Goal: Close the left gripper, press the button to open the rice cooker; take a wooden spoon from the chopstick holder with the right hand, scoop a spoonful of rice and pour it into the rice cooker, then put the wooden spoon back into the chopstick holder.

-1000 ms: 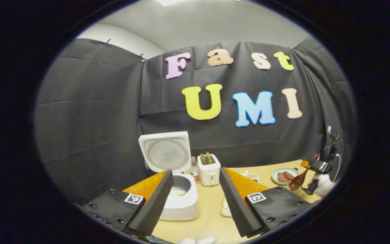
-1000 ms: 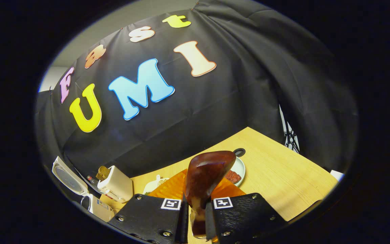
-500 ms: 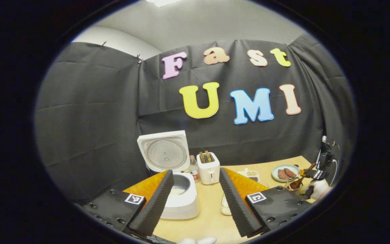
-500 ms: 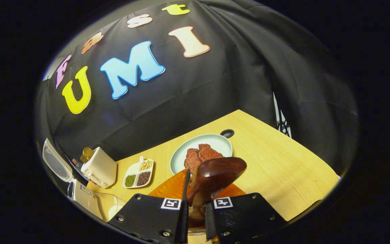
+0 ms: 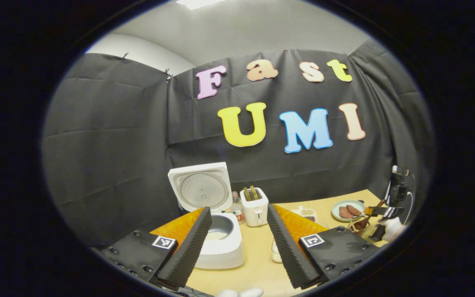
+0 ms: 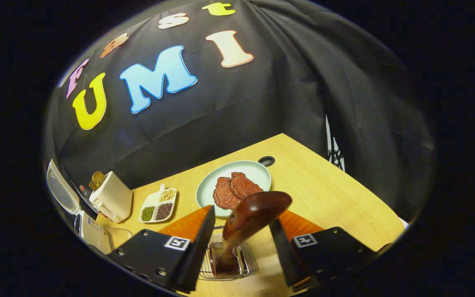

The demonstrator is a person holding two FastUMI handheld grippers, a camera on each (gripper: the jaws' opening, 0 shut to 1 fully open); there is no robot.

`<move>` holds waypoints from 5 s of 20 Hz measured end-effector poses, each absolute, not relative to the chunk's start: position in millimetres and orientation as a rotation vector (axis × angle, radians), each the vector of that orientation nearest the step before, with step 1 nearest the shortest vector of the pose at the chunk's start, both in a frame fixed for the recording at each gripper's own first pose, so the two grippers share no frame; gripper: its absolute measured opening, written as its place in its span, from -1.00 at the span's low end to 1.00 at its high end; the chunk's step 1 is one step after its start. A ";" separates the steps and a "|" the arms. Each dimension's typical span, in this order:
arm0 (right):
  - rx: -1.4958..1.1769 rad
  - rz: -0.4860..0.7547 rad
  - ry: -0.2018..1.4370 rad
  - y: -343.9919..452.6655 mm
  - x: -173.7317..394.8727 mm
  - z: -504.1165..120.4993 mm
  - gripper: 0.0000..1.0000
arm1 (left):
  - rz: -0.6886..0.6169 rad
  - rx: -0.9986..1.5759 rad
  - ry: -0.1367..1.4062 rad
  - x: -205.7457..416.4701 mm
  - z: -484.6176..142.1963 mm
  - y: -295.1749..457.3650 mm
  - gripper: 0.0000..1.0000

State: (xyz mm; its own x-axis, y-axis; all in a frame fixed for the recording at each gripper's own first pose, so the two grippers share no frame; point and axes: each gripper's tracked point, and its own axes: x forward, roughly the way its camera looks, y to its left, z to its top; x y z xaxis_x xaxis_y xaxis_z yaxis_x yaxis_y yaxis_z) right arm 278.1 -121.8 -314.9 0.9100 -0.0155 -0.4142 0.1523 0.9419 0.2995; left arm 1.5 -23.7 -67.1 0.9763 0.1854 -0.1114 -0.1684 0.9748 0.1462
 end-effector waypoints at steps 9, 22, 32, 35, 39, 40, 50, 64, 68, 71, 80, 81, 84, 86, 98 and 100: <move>0.120 -0.027 0.154 -102.0 183.8 -161.9 0.99 | 0.147 0.105 0.087 35.1 -47.5 5.3 0.87; 0.053 0.141 0.017 -1.6 14.8 -46.5 0.98 | 0.135 0.006 0.030 98.2 15.5 76.4 0.88; 0.011 0.144 0.059 31.1 -5.0 -41.7 0.98 | 0.217 -0.019 0.128 285.2 49.5 168.6 0.86; 0.010 0.138 0.100 33.7 0.9 -51.3 0.98 | 0.225 -0.034 0.220 329.2 19.5 182.7 0.86; 0.007 0.138 0.136 37.7 5.7 -59.3 0.98 | 0.262 -0.023 0.336 369.6 -30.5 206.2 0.89; 0.001 0.139 0.142 38.7 6.4 -60.7 0.98 | 0.265 -0.033 0.363 375.4 -41.8 209.9 0.87; 0.061 0.153 0.218 42.8 14.1 -83.1 0.98 | 0.272 -0.027 0.467 387.4 -73.6 217.1 0.88; 0.100 0.190 0.247 37.0 6.8 -101.2 0.98 | 0.246 -0.058 0.580 294.0 -97.3 188.8 1.00; 0.110 0.205 0.263 34.8 0.4 -112.3 0.98 | 0.247 -0.065 0.639 257.9 -119.9 176.9 1.00; 0.113 0.205 0.283 29.0 -3.4 -122.8 0.98 | 0.244 -0.071 0.683 236.9 -135.7 168.8 0.92; 0.111 0.199 0.322 12.5 -10.6 -140.4 0.98 | 0.231 -0.105 0.861 186.3 -215.1 158.3 0.90; 0.115 0.192 0.322 9.3 -10.3 -139.7 0.98 | 0.232 -0.105 0.871 182.2 -218.5 157.8 0.86; 0.122 0.183 0.329 5.7 -11.0 -144.0 0.99 | 0.235 -0.109 0.905 177.1 -234.8 157.1 1.00; 0.121 0.181 0.334 4.5 -13.1 -145.7 0.98 | 0.233 -0.108 0.927 176.9 -252.2 156.6 0.96; 0.093 0.171 0.354 4.4 -7.8 -155.0 0.99 | 0.222 -0.116 1.040 160.4 -289.8 151.3 1.00; 0.106 0.183 0.356 10.9 -6.1 -156.7 0.98 | 0.213 -0.103 1.033 163.5 -291.0 151.1 1.00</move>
